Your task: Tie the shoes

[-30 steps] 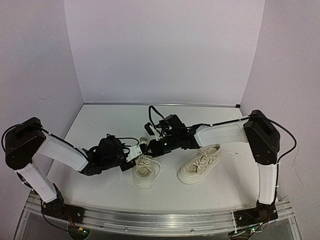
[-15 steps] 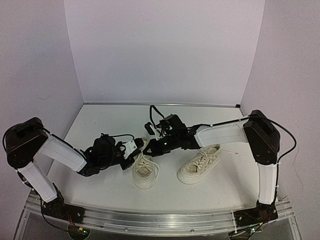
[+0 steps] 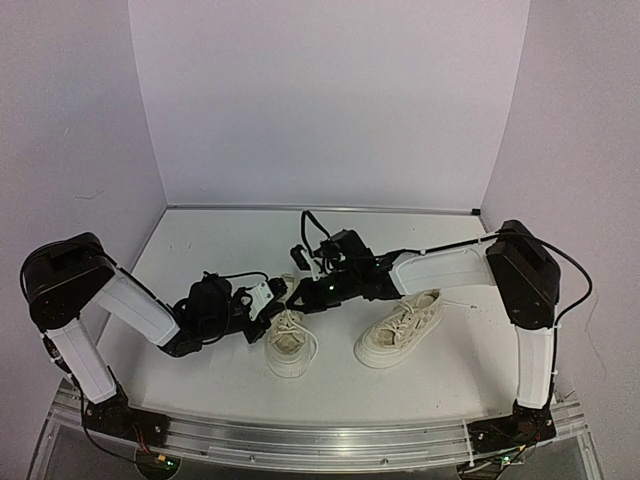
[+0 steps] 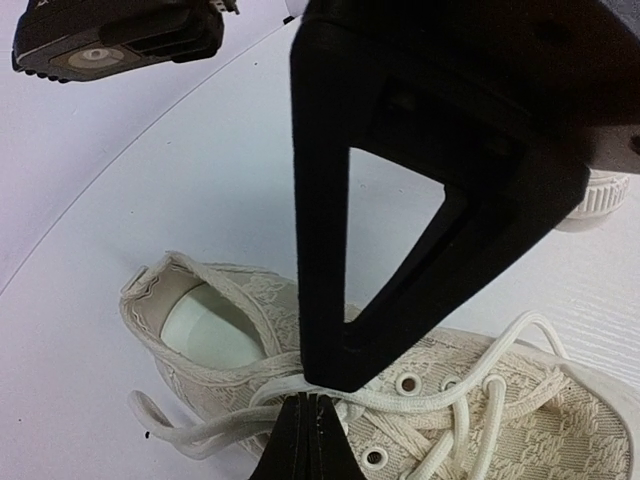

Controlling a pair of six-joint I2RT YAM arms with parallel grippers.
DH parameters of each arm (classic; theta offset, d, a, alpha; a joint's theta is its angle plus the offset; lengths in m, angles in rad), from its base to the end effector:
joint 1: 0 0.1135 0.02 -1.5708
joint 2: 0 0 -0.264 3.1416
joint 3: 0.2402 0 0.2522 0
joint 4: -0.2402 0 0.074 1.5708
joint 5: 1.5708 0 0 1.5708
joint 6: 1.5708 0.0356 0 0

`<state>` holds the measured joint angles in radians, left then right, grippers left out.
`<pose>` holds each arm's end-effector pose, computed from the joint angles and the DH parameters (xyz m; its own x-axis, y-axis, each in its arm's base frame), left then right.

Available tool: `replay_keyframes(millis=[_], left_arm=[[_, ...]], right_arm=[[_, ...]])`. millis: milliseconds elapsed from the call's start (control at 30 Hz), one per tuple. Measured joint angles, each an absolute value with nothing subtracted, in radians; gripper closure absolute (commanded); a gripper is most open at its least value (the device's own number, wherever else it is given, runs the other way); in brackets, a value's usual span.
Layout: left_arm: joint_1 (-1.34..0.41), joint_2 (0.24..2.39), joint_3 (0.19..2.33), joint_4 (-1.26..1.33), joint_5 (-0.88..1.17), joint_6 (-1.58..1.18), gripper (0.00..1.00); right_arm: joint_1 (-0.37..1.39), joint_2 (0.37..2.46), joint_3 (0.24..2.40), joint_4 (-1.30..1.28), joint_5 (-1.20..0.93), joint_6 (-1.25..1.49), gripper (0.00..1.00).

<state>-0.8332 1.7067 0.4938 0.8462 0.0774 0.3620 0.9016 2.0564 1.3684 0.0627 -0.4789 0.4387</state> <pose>0.1997 -0.2239 0.1274 0.0530 0.4667 -0.8828 0.8208 0.4831 0.3047 0.2701 0.3680 0.1760 -0.7229 -0.3062 -0.6194 -0.6858 0.4282 0.5886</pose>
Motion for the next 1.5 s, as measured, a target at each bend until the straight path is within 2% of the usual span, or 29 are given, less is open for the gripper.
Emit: replay_keyframes(millis=[400, 567, 667, 733, 867, 1033, 1133, 1500], left_arm=[[-0.823, 1.77, 0.494, 0.925, 0.1, 0.314, 1.0], [-0.821, 1.772, 0.494, 0.936, 0.104, 0.312, 1.0], [-0.819, 1.772, 0.494, 0.935, 0.105, 0.313, 1.0], [-0.818, 1.772, 0.494, 0.935, 0.105, 0.313, 1.0], [-0.817, 1.772, 0.494, 0.935, 0.106, 0.313, 1.0], [-0.817, 1.772, 0.494, 0.934, 0.109, 0.313, 1.0], [-0.817, 1.772, 0.494, 0.932, 0.111, 0.314, 1.0], [-0.817, 1.77, 0.494, 0.916, 0.112, 0.319, 1.0]], right_arm=[[0.897, 2.057, 1.354, 0.101, -0.535, 0.457, 1.0], [0.89, 2.056, 1.342, 0.128, -0.56, 0.467, 0.82], [0.877, 2.045, 1.311, 0.135, -0.567, 0.47, 0.63], [0.859, 2.025, 1.282, 0.136, -0.567, 0.467, 0.61], [0.82, 1.98, 1.256, 0.135, -0.553, 0.464, 0.63], [0.797, 1.957, 1.269, 0.122, -0.512, 0.45, 0.82], [0.8, 1.966, 1.297, 0.079, -0.498, 0.44, 0.89], [0.821, 2.063, 1.394, -0.032, -0.495, 0.398, 0.93]])
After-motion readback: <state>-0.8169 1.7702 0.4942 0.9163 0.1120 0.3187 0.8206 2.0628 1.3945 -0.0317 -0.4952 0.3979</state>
